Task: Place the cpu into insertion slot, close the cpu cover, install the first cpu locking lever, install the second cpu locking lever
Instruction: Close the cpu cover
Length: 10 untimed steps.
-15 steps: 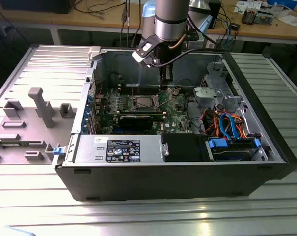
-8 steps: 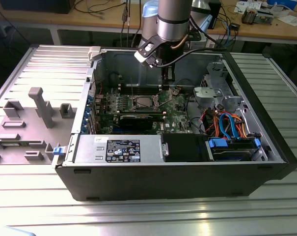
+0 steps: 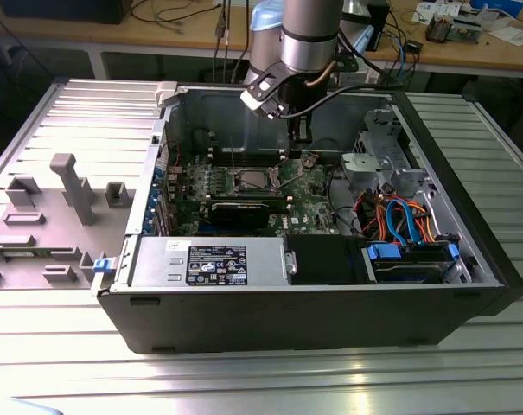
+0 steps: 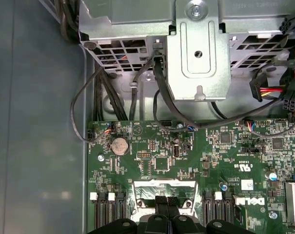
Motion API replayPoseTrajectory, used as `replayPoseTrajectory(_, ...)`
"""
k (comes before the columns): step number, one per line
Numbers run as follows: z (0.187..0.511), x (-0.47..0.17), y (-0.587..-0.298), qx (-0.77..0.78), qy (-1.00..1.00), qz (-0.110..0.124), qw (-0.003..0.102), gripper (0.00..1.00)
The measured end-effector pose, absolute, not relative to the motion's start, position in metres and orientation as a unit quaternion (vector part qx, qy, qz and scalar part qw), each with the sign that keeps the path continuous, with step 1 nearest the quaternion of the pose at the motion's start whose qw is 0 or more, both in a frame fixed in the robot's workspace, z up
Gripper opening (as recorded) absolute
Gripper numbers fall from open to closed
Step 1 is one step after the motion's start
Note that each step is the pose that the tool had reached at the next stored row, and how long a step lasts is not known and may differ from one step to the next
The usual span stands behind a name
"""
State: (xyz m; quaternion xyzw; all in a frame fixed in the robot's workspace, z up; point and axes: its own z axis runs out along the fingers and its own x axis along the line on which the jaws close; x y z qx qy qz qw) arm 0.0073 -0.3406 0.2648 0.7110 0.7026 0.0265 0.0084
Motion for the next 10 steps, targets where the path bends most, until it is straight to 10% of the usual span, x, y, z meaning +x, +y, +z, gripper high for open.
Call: replayPoseTrajectory(10,0.259,0.044,-0.339,0.711,0.703,0.024,0.007,0.11)
